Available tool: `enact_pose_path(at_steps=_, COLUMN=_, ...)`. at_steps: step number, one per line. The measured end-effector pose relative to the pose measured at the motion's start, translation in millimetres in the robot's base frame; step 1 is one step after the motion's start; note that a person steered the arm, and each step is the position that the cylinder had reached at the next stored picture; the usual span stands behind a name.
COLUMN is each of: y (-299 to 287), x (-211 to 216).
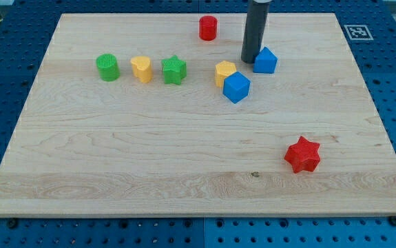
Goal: Move the red circle to the top of the blue triangle
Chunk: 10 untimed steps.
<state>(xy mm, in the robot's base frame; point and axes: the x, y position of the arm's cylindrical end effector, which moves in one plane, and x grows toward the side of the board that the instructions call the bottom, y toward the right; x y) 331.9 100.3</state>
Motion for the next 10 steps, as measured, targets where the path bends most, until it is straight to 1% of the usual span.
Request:
enact_pose_path(at_steps=1, y=-24.0, x=-12.8)
enact_pose_path(at_steps=2, y=-74.6, x=-39.8)
enact_pose_path(at_steps=3, y=-96.6, x=-60.6)
enact_pose_path(at_steps=4, y=-96.8, x=-68.2)
enact_pose_path(at_steps=5, y=-123.4, x=-80.0)
enact_pose_path(at_steps=6, y=-164.0, x=-109.5)
enact_pose_path(at_steps=7, y=-153.0, x=-134.7)
enact_pose_path(at_steps=9, y=-139.2, x=-130.6)
enact_pose_path(at_steps=10, y=-131.0, x=-120.7)
